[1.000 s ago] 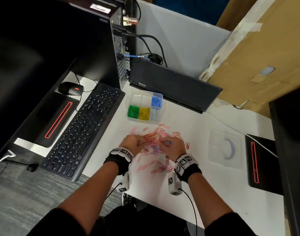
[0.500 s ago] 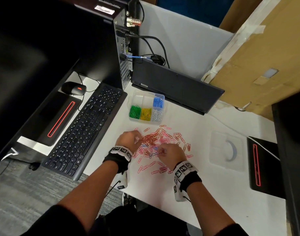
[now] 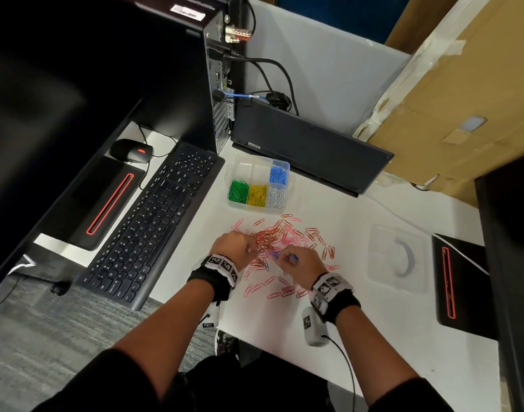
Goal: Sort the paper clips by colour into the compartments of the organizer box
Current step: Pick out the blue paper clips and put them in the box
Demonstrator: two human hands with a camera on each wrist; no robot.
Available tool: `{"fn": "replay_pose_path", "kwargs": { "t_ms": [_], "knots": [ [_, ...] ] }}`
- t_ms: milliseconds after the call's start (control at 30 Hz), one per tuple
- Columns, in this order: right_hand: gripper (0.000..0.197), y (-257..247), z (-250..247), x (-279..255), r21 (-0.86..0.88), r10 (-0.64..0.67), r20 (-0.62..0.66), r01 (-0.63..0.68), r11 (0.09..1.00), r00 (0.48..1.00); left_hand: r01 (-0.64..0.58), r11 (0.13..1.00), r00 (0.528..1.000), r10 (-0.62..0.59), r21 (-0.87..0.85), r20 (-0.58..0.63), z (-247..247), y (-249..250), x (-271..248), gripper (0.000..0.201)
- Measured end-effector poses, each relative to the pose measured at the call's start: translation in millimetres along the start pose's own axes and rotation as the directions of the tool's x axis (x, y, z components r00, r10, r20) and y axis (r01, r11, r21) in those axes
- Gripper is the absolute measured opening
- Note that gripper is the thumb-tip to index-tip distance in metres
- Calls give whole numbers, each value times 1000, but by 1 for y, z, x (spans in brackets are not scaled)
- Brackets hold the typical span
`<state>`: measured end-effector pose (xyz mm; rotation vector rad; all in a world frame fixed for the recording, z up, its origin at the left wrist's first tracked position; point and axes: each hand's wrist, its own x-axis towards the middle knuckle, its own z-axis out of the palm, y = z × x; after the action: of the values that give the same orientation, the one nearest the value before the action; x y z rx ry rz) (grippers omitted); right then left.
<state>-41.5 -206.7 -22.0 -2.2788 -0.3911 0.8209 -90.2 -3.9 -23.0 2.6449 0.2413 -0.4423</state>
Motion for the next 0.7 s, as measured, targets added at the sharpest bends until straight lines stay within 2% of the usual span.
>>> {"fn": "replay_pose_path", "kwargs": {
  "t_ms": [67,100,133,167,300,367,467,567,600,633,667,700],
  "knots": [
    [18,2,-5,-8,321,82,61,-98,942,995,44,998,999,-43,-41,22,1,0,0,17],
    [18,2,-7,-13,512,126,120,-170,842,985,74,995,997,-72,-66,32,1,0,0,15],
    [17,2,-8,-17,670,155,182,-238,704,971,109,990,993,-105,-87,47,0,2,1,13],
    [16,1,-9,-21,768,174,233,-291,571,957,138,986,989,-132,-93,68,-2,4,3,12],
    [7,-1,-7,-28,902,156,316,-347,256,936,160,985,975,-147,-69,165,-8,14,11,7],
    [17,-2,-5,-26,934,149,320,-337,115,936,146,986,972,-126,-86,200,-7,13,14,9],
    [40,3,-3,-21,944,131,325,-329,4,936,132,979,974,-99,-153,204,-6,7,10,9],
    [40,2,1,-18,929,119,365,-353,-112,923,126,950,986,-89,-285,139,-7,0,0,22],
    [31,2,3,-16,927,149,374,-364,-93,915,140,932,986,-102,-335,129,-7,-1,-3,27],
    [20,-1,4,-16,928,190,369,-371,-26,910,165,914,983,-125,-371,132,-8,-2,-5,28],
    [18,-2,6,-15,922,252,328,-367,124,910,201,896,977,-152,-397,152,-8,-4,-6,25],
    [21,-6,6,-16,864,307,256,-359,353,917,231,882,969,-172,-410,176,-8,-6,-7,22]
  ]
}}
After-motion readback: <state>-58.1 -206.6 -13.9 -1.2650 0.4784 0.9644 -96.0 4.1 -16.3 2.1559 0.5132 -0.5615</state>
